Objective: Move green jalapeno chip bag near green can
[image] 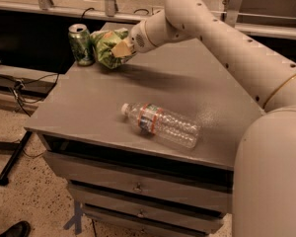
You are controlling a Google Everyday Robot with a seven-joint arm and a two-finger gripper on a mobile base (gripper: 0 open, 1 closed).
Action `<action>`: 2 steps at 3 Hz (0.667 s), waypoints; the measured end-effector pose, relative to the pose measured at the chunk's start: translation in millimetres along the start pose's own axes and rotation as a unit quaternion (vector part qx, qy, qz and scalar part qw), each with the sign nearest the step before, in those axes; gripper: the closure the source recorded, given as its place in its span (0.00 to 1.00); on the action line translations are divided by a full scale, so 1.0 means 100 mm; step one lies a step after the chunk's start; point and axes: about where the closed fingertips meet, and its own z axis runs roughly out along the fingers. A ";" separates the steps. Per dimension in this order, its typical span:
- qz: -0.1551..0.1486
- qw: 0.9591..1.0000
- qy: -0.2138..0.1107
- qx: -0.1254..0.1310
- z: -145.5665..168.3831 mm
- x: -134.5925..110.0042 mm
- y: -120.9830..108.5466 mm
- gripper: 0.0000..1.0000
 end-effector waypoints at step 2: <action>-0.001 1.000 -0.007 0.008 0.05 0.03 0.02 0.13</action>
Offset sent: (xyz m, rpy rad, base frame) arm -0.0010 -0.0055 -0.0026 0.0139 -0.0339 -0.0306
